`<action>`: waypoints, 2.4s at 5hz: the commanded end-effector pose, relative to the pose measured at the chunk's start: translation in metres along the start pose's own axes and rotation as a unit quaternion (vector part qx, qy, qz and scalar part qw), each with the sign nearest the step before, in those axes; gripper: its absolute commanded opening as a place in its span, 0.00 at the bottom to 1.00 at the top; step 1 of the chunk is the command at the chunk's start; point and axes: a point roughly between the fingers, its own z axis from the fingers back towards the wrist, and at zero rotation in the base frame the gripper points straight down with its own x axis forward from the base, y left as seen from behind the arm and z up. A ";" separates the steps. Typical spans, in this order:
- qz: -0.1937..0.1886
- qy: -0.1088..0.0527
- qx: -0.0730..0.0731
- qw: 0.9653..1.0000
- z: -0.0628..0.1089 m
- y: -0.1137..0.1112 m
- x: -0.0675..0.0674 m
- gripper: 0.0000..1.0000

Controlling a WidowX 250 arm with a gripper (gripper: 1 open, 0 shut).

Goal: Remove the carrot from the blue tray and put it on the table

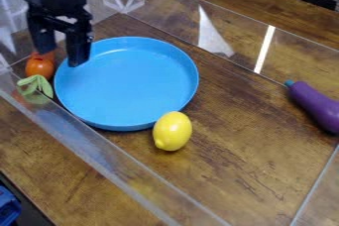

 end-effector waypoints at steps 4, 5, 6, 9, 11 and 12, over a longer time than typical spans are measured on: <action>-0.094 -0.038 0.016 0.995 -0.015 0.044 0.051 1.00; -0.121 -0.040 0.017 0.992 -0.019 0.048 0.060 1.00; -0.146 -0.040 0.020 0.988 -0.022 0.048 0.066 1.00; -0.180 -0.035 0.031 0.983 -0.031 0.043 0.071 1.00; -0.213 -0.028 0.042 0.976 -0.026 0.054 0.059 1.00; -0.223 -0.025 0.045 0.973 -0.023 0.060 0.057 1.00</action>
